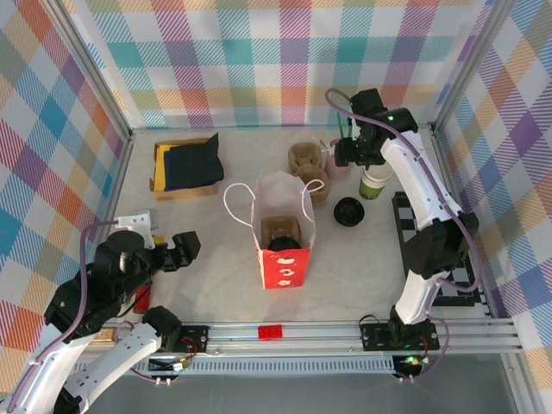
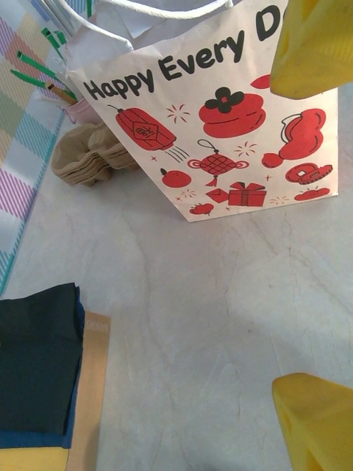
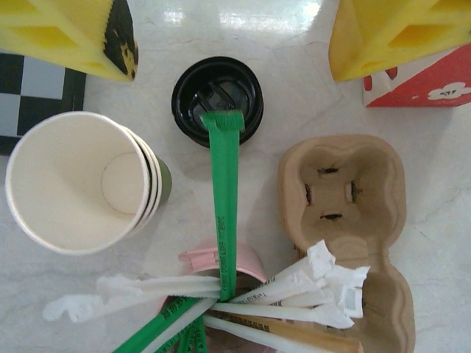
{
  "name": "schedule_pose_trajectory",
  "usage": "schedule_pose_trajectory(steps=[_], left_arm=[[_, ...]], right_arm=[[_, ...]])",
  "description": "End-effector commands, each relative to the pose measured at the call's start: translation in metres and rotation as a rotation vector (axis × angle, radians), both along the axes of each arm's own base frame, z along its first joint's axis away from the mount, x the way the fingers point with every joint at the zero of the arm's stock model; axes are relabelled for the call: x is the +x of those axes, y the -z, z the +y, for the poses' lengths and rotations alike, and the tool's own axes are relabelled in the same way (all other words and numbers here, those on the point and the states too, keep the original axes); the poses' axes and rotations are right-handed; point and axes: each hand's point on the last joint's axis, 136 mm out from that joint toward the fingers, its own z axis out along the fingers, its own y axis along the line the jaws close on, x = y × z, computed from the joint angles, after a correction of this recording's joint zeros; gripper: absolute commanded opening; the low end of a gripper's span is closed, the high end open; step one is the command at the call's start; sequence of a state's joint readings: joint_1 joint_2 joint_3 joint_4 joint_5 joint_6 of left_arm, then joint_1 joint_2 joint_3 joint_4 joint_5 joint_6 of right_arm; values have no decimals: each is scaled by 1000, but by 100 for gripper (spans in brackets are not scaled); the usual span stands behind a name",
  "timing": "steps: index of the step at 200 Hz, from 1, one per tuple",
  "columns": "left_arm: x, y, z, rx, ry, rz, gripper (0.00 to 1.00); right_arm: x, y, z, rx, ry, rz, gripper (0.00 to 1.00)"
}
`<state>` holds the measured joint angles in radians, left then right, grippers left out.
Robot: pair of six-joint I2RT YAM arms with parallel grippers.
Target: Pack the takeout coffee
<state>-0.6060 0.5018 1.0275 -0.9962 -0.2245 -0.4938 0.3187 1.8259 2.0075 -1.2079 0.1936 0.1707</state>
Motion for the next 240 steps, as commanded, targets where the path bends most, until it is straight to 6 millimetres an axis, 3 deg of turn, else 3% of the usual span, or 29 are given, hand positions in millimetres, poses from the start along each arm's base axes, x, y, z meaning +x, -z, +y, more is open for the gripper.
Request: schedule_pose_trajectory(steps=[1,131,240], left_arm=[[-6,0,4,-4,-5,8,95],[-13,-11,15,6,-22,-17,95],[-14,-12,14,5,-17,-18,95]], right_arm=[[12,-5,-2,-1,15,-20,66],[27,19,-2,-44,28,28,42],[20,4,-6,-45,30,3,11]])
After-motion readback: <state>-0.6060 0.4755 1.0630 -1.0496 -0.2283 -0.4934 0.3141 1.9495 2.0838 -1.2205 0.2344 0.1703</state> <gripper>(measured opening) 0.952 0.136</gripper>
